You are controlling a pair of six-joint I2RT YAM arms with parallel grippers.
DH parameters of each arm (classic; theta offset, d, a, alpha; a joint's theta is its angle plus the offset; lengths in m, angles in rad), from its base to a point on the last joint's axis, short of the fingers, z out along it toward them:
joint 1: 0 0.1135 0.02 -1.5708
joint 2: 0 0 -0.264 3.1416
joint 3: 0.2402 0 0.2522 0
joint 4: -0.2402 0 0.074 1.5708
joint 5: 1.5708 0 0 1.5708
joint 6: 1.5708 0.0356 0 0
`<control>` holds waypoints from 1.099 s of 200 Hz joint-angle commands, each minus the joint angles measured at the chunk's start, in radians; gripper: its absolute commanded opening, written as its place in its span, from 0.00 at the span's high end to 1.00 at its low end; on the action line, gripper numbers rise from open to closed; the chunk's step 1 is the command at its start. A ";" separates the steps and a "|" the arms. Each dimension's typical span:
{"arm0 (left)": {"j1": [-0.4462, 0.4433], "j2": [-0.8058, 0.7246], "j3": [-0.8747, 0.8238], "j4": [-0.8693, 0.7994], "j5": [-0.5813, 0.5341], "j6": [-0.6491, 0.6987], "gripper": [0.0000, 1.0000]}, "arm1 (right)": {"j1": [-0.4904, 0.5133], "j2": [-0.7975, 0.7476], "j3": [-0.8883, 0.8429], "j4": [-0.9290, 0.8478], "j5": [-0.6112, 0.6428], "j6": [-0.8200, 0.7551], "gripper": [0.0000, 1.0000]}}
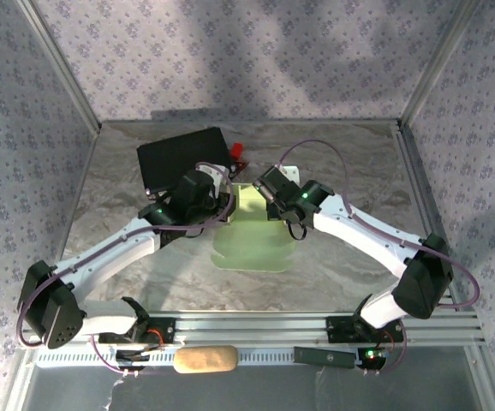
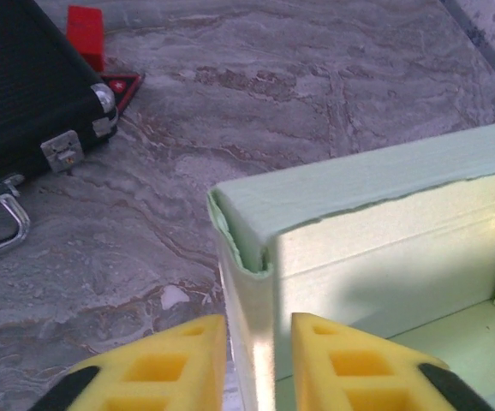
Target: Fold the paper box
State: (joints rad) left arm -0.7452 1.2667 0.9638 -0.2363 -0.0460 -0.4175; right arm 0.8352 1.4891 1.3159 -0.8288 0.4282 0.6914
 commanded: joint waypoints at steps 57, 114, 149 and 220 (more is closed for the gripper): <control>-0.004 0.039 0.036 0.016 -0.008 0.008 1.00 | -0.002 -0.002 0.043 0.004 -0.009 -0.009 1.00; -0.083 0.063 0.063 -0.029 -0.225 0.004 1.00 | 0.013 0.007 0.050 -0.001 0.013 -0.010 1.00; -0.067 0.066 0.041 0.029 -0.184 0.009 0.82 | 0.018 0.006 0.051 -0.002 0.007 -0.011 1.00; -0.032 0.075 0.057 0.035 -0.164 0.026 0.88 | 0.015 0.002 0.048 0.004 -0.006 -0.010 1.00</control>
State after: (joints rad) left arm -0.7853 1.3285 0.9924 -0.2230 -0.2176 -0.4095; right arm 0.8459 1.4933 1.3334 -0.8280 0.4286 0.6884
